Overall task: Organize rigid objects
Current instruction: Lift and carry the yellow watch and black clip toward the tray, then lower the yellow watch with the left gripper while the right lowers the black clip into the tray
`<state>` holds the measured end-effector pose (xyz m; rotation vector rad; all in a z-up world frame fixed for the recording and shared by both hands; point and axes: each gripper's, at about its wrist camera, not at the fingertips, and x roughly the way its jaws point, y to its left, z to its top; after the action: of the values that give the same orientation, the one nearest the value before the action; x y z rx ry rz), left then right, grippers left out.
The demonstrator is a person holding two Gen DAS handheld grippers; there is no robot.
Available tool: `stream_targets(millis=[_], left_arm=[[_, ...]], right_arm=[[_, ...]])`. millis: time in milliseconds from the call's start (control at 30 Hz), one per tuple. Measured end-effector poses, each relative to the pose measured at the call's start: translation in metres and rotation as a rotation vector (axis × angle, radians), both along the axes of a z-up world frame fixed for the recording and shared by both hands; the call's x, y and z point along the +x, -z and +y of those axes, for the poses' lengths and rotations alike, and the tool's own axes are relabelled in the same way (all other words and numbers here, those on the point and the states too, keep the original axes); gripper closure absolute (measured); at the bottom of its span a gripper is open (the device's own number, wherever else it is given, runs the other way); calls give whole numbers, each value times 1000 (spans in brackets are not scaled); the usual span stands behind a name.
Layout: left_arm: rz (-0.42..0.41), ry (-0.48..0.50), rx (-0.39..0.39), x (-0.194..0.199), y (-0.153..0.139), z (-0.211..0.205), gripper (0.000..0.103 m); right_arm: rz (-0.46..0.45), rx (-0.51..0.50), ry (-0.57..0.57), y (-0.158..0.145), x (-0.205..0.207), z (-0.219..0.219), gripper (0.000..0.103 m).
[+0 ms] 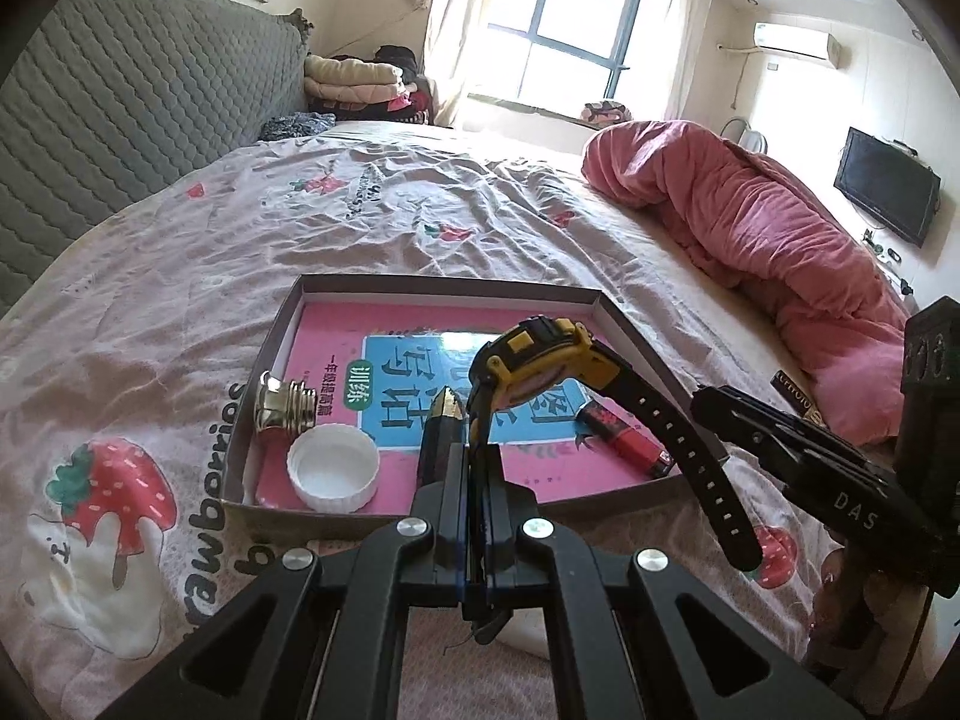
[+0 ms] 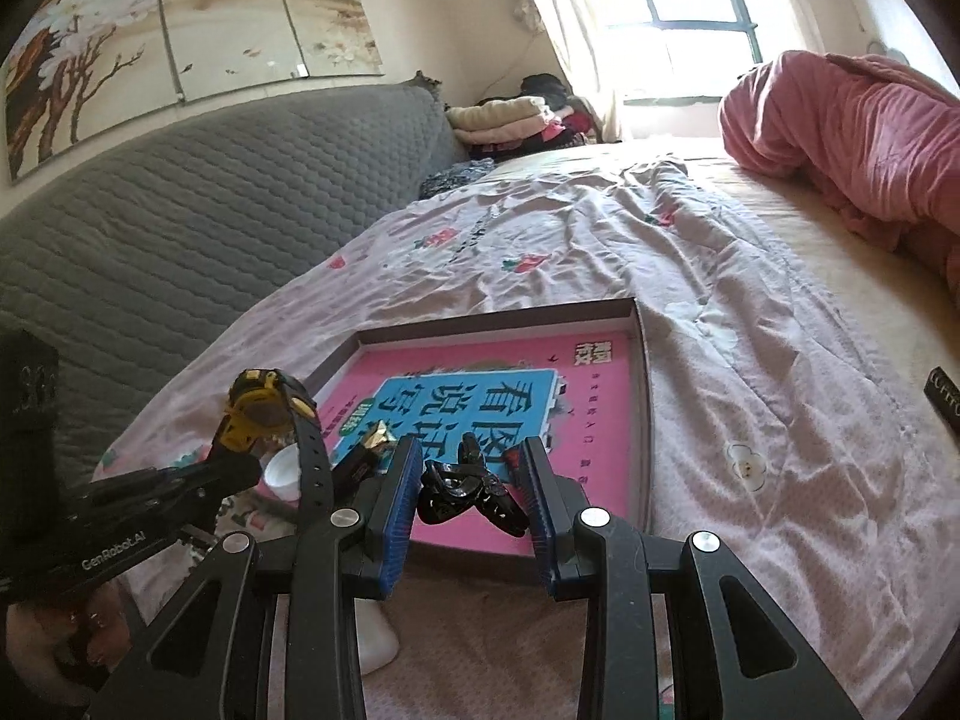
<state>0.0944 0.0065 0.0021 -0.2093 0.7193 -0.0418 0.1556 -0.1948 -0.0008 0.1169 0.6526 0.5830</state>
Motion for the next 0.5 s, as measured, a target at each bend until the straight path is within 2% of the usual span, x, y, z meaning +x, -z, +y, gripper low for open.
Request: stream_targets(millis=[367,500], left_arm=[[27,23,-6,16,11,-9,100],[45,40,1,24,17,-16,100]], right_arm=[[-20,-27,38,-1,10,-4,69],[-41,-75,67,0,13,-4,69]])
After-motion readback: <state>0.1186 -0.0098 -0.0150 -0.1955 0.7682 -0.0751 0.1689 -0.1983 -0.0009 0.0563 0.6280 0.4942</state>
